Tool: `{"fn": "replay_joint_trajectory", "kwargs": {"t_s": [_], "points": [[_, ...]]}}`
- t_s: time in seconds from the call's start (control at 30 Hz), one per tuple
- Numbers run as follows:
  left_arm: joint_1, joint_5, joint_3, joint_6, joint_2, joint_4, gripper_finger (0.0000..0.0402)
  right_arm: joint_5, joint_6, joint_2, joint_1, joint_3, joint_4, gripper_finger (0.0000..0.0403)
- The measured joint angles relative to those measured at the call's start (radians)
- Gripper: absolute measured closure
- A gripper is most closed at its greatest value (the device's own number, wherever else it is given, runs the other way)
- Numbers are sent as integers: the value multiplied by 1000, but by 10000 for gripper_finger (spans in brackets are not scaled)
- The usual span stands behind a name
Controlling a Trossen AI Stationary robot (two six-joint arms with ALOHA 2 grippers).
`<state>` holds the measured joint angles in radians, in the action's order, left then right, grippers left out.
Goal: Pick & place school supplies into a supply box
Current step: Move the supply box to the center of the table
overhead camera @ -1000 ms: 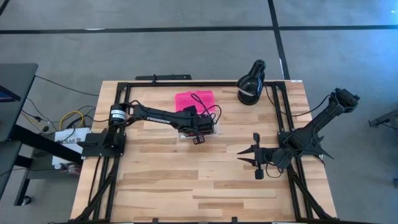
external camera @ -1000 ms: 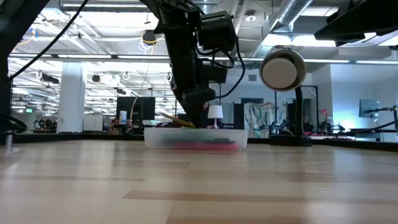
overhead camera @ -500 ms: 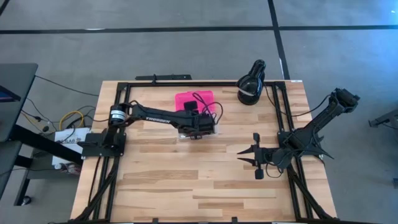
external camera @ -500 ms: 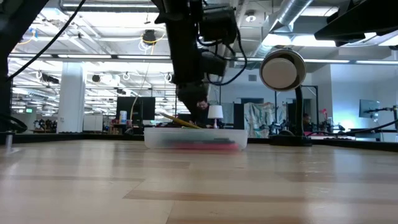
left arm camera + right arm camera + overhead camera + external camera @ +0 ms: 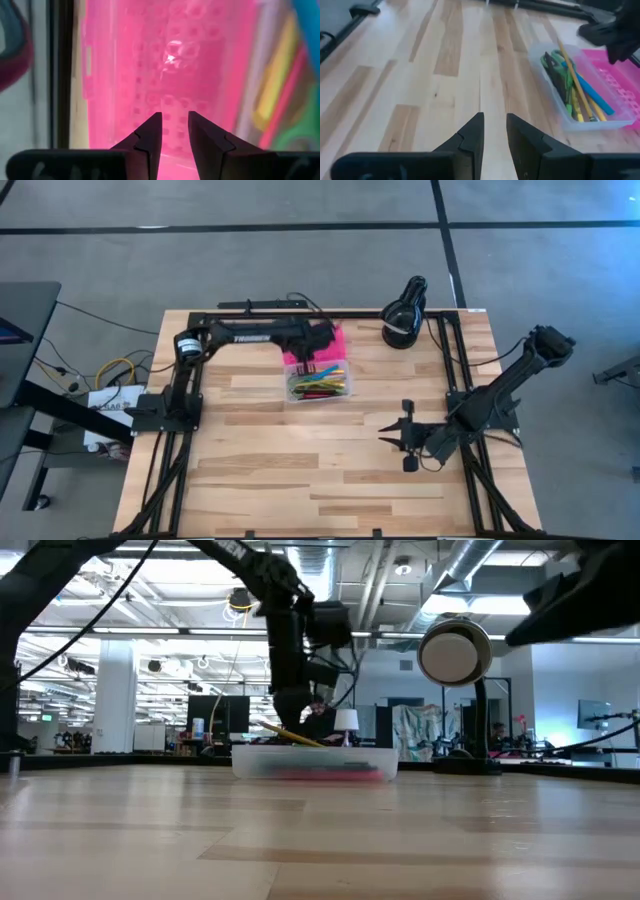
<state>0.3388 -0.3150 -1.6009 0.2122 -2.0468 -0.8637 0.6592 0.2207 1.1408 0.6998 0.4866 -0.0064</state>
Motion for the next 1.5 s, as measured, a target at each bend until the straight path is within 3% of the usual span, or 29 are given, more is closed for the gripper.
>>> {"fn": "replay_joint_trajectory", "kwargs": {"t_s": [0.3, 0.6, 1.07, 1.5], "points": [[95, 237, 0, 116, 0, 6, 313, 0, 16, 102, 0, -1, 69, 326], [84, 266, 38, 202, -2, 36, 313, 0, 15, 108, 0, -1, 102, 326], [107, 312, 131, 194, -2, 46, 313, -3, 18, 108, 0, -1, 157, 326], [100, 366, 133, 188, -2, 43, 313, -4, 17, 108, 0, -1, 158, 326]]}}
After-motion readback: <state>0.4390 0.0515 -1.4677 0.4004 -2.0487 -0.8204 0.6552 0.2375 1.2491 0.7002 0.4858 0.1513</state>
